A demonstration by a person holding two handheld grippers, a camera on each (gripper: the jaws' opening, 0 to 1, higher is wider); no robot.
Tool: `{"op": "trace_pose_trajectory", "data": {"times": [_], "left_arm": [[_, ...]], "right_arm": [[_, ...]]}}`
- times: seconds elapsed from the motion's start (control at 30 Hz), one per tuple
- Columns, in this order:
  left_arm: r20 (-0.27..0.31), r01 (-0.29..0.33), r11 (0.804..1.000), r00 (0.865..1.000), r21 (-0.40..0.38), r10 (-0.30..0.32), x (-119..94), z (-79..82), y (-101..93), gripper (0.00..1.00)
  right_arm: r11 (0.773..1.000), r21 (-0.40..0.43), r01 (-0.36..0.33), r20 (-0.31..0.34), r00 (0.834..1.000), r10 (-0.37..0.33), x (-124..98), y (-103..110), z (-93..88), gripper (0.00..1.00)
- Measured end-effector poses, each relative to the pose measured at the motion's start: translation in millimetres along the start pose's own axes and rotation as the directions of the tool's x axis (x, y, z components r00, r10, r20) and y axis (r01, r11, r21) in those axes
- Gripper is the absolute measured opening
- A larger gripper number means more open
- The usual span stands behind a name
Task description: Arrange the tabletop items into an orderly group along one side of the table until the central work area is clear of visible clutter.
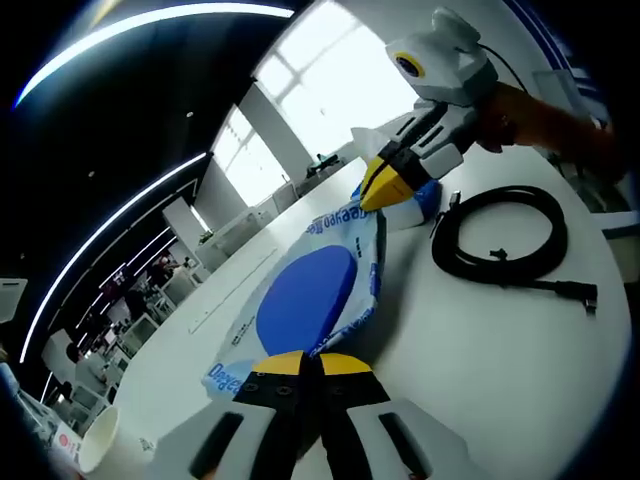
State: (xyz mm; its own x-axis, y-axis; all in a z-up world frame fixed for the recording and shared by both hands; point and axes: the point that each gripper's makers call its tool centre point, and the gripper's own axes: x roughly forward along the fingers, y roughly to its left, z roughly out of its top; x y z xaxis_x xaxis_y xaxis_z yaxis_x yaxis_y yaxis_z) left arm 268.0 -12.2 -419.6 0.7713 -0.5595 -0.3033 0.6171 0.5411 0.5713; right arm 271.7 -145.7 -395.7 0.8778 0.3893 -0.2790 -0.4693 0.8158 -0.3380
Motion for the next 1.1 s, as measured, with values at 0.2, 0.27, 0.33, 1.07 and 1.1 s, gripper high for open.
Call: {"op": "trace_pose_trajectory", "data": {"times": [0.2,0.27,0.33,1.07,1.1], "left_arm": [[0.010,0.006,1.000,1.000,-0.015,-0.006,-8,-0.4,-4.2,0.02],[0.009,0.009,1.000,1.000,-0.006,-0.008,-9,0.8,-5.8,0.02],[0.010,0.015,1.000,1.000,-0.002,-0.015,-10,1.8,-7.2,0.02],[0.035,0.055,0.997,0.998,-0.056,-0.053,-4,4.4,-11.2,0.05],[0.036,0.056,0.997,0.998,-0.056,-0.054,-4,4.7,-11.7,0.05]], "right_arm": [[1.000,-0.011,-0.018,-0.035,0.999,0.018,-9,9,-8.8,0.03],[0.999,-0.032,-0.013,-0.046,0.999,0.011,-12,11,-10.8,0.03],[0.999,-0.046,-0.007,-0.061,0.998,0.004,-14,11,-13.3,0.03],[1.000,-0.029,0.010,-0.088,0.996,-0.013,-19,7,-28.3,0.05],[1.000,-0.025,0.013,-0.086,0.996,-0.015,-19,6,-28.4,0.05]]}}
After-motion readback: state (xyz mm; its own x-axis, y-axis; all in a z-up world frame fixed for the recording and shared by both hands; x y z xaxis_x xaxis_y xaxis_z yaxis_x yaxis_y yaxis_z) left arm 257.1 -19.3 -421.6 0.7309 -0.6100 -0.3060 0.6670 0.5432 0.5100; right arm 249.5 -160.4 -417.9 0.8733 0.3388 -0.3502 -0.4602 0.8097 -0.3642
